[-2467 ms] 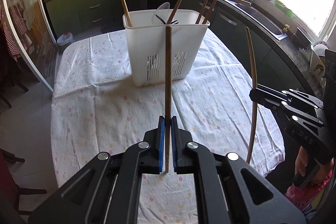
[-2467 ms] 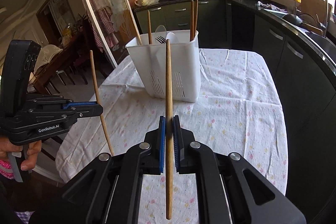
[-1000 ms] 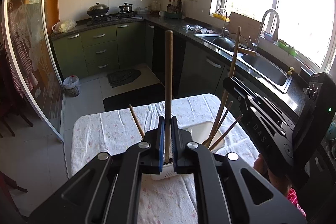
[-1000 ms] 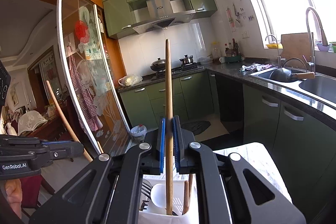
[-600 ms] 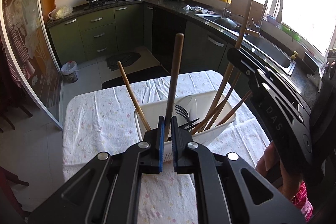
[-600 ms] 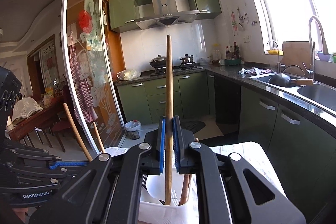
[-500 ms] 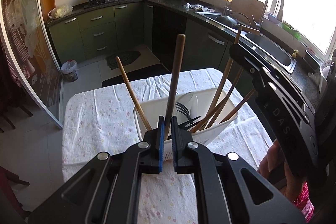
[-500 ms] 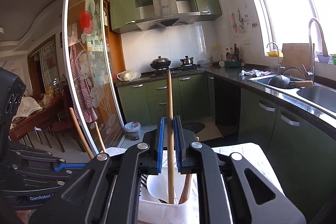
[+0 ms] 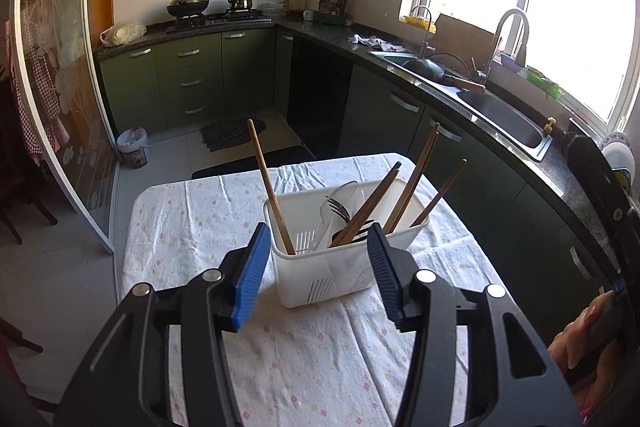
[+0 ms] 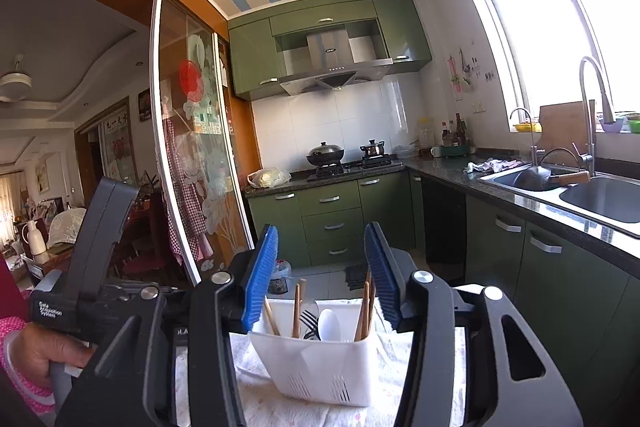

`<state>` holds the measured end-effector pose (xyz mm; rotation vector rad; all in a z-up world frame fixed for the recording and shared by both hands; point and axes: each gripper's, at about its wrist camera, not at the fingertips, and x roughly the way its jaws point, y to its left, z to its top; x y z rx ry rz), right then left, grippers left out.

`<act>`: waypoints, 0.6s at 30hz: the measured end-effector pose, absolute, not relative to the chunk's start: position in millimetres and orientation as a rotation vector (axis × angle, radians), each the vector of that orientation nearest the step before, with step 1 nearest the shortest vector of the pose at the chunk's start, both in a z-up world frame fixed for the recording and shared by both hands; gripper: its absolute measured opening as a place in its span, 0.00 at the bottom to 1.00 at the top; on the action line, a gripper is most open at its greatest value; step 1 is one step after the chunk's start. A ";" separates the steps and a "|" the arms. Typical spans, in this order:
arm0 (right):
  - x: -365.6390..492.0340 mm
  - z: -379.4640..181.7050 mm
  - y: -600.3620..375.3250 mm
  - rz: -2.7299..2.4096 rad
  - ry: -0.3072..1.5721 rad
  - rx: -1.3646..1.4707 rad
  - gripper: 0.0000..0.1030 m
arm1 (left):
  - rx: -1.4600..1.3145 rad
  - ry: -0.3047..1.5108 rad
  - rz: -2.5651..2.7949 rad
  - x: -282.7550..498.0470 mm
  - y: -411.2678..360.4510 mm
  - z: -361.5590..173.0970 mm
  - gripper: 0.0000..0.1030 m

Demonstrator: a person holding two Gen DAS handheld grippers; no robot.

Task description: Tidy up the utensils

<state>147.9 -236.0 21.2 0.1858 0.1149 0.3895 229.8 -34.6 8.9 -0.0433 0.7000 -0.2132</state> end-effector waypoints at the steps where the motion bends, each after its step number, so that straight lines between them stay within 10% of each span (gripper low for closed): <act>1: 136.8 19.3 -240.6 0.383 0.110 0.192 0.51 | -0.045 0.682 -0.212 220.8 -34.1 9.6 0.52; 18: -16.7 -32.0 -287.6 0.349 0.170 0.086 0.95 | -0.031 0.402 -0.073 47.1 -18.2 -19.6 0.88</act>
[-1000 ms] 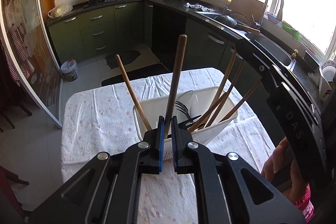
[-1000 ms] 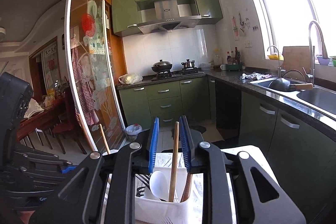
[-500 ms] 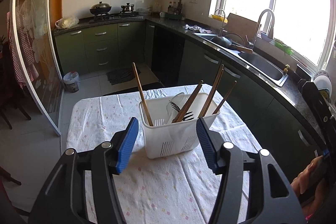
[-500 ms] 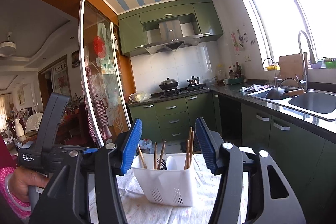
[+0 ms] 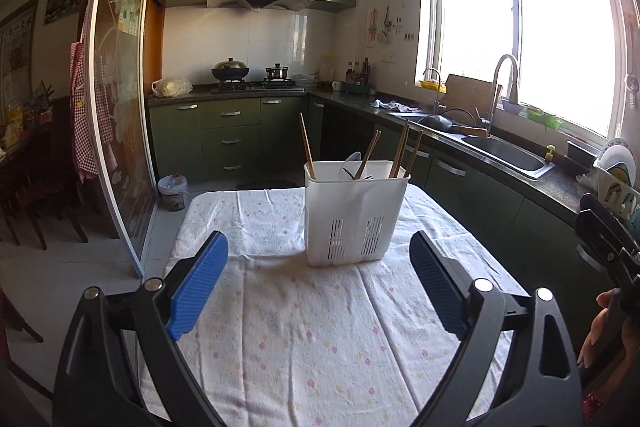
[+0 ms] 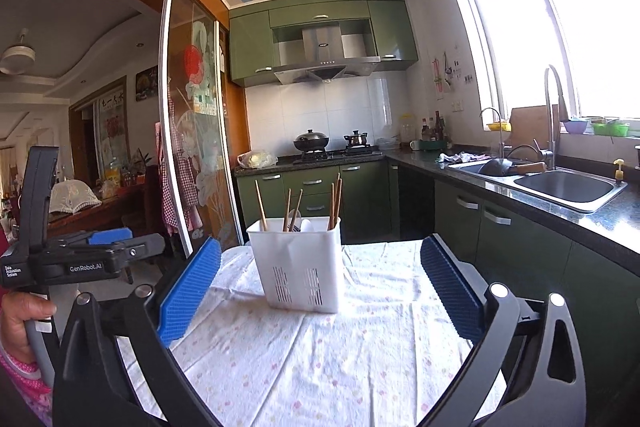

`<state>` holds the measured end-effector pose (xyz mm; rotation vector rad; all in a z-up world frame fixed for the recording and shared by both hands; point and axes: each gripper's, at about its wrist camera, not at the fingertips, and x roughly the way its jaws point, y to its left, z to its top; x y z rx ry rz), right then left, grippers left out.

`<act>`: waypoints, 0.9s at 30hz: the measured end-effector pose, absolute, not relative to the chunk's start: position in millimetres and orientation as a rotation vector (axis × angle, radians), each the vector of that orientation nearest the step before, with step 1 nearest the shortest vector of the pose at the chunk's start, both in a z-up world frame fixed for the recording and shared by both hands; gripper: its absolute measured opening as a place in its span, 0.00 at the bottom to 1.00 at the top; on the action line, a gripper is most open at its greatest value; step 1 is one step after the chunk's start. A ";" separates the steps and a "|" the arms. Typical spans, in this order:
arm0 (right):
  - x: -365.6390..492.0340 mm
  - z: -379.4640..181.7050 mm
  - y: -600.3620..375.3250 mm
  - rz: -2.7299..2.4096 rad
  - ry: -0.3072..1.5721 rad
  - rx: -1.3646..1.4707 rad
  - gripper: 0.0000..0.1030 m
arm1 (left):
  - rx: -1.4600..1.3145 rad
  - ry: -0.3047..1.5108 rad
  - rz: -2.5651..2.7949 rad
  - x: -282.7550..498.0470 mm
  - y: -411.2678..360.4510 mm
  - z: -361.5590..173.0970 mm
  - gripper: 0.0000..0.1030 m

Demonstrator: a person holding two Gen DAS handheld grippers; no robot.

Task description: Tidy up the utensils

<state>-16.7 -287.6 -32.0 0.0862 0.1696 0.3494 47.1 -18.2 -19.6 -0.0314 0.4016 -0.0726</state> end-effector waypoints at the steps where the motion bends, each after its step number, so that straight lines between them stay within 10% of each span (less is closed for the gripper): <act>1: -23.0 -33.4 -289.3 0.347 0.176 0.082 0.95 | -0.023 0.392 -0.066 38.3 -15.9 -19.4 0.89; 27: -82.9 -9.6 -286.0 0.300 0.225 0.001 0.96 | 0.039 0.352 -0.091 -28.9 -11.6 -6.1 0.93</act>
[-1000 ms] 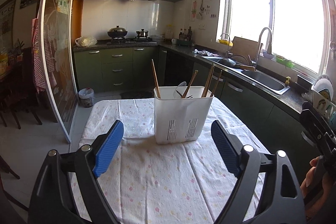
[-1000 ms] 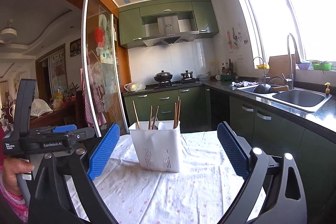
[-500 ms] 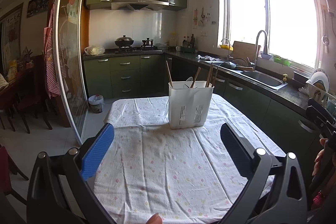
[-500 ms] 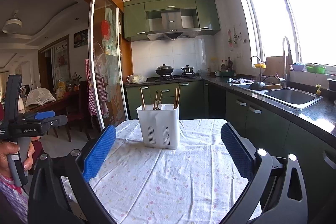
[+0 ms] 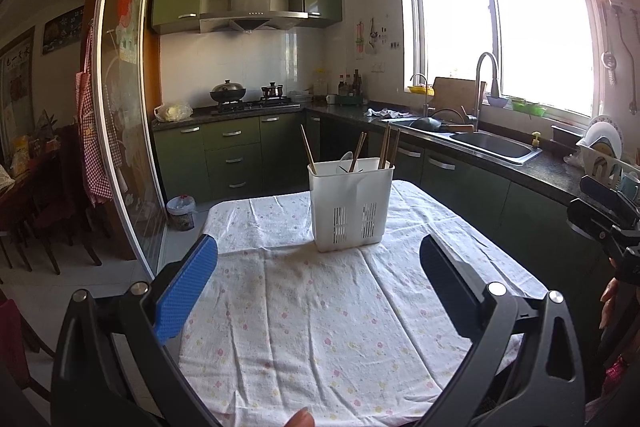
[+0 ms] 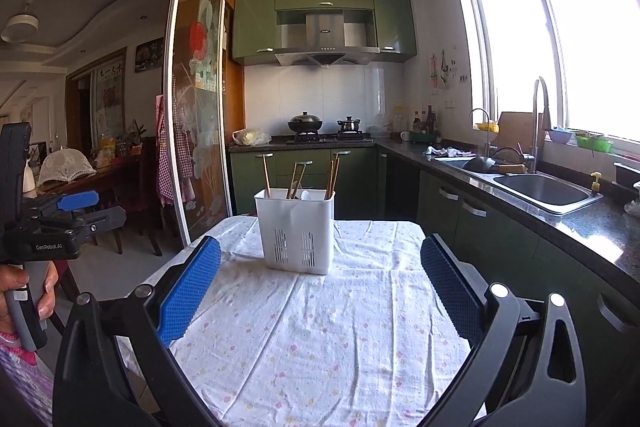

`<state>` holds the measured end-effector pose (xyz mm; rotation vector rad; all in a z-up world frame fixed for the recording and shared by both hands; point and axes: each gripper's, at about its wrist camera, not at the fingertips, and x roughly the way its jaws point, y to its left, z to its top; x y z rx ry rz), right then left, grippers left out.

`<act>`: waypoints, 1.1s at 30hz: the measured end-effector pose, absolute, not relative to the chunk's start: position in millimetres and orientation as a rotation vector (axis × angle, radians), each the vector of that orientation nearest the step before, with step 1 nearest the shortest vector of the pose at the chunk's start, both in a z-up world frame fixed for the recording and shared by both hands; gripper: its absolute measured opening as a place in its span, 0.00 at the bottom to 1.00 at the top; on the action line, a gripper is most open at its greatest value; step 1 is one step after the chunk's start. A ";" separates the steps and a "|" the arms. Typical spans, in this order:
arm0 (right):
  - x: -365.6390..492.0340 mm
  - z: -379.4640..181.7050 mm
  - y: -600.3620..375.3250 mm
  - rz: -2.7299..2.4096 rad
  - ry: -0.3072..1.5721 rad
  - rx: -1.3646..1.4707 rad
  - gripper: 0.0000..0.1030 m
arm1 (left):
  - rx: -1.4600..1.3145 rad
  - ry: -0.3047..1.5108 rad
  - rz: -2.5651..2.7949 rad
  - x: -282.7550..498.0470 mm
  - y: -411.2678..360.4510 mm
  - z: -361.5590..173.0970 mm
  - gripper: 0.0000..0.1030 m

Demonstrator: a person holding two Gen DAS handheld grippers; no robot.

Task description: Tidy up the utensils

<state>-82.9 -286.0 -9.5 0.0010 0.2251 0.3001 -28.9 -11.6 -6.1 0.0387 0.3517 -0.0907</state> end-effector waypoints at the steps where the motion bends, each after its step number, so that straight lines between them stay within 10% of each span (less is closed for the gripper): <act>1: -82.3 -10.0 -285.7 0.298 0.227 0.000 0.96 | 0.037 0.351 -0.091 -29.4 -11.6 -5.7 0.93; 33: -69.1 -19.5 -273.1 0.306 0.257 0.004 0.96 | 0.031 0.358 -0.079 -30.9 -14.3 -3.6 0.93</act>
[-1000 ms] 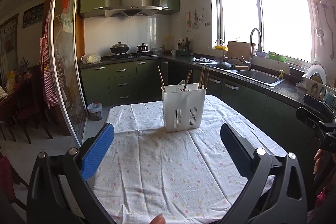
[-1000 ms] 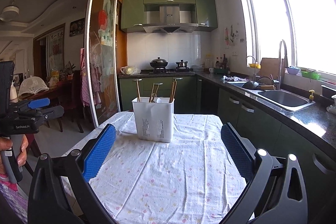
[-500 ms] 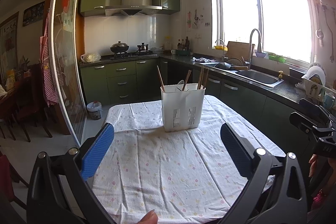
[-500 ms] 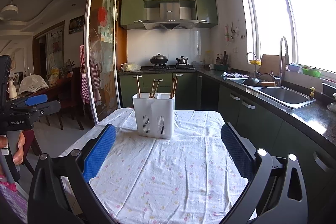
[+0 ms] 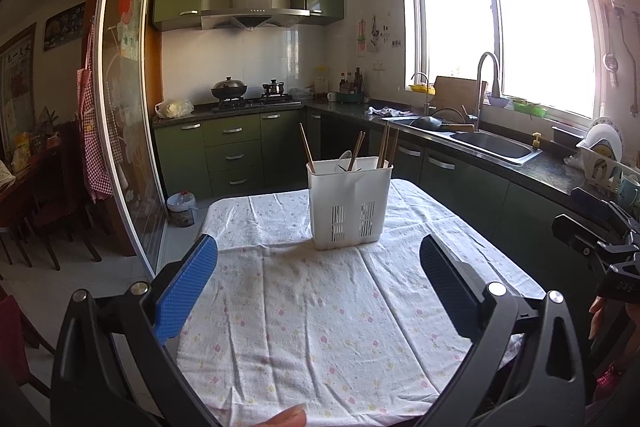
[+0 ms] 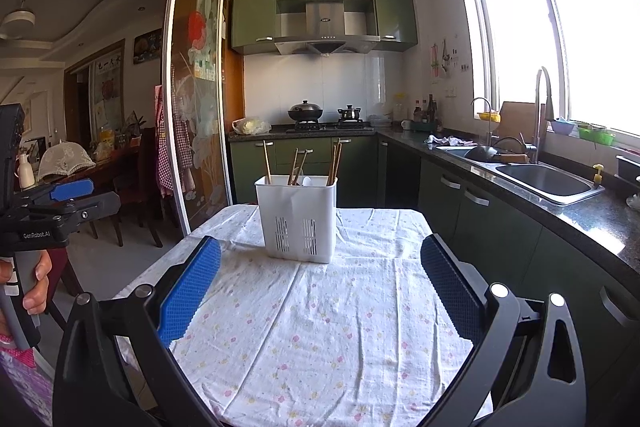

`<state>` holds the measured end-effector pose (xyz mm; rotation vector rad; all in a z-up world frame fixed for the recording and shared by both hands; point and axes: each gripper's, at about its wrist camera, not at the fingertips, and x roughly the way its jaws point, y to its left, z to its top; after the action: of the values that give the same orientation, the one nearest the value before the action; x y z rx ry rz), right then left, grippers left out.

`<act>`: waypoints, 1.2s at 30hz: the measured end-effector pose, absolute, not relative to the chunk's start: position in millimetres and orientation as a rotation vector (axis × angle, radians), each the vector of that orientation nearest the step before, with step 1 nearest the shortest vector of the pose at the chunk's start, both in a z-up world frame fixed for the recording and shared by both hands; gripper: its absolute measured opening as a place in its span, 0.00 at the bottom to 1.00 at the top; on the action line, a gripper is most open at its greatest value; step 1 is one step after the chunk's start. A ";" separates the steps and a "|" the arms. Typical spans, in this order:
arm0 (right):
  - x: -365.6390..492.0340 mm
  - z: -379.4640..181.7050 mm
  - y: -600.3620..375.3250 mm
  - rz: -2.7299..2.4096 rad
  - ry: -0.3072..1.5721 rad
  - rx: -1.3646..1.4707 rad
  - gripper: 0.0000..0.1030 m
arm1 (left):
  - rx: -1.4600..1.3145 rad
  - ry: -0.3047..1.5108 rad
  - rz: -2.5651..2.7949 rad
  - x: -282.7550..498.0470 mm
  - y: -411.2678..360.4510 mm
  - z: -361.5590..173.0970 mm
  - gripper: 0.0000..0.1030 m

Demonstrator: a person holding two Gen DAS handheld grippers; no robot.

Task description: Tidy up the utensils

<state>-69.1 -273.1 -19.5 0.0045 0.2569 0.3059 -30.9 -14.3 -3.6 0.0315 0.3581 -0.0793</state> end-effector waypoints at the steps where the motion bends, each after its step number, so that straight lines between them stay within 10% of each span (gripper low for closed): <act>1: -69.1 -19.7 -272.9 0.305 0.255 0.004 0.96 | 0.030 0.355 -0.074 -31.3 -13.8 -3.5 0.93; 36: -68.4 -20.7 -272.6 0.318 0.251 -0.002 0.96 | 0.030 0.344 -0.040 -37.9 -10.1 1.9 0.93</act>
<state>-68.4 -272.6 -20.7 -0.0017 0.2513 0.3184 -37.9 -10.1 1.9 0.0299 0.3436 -0.0401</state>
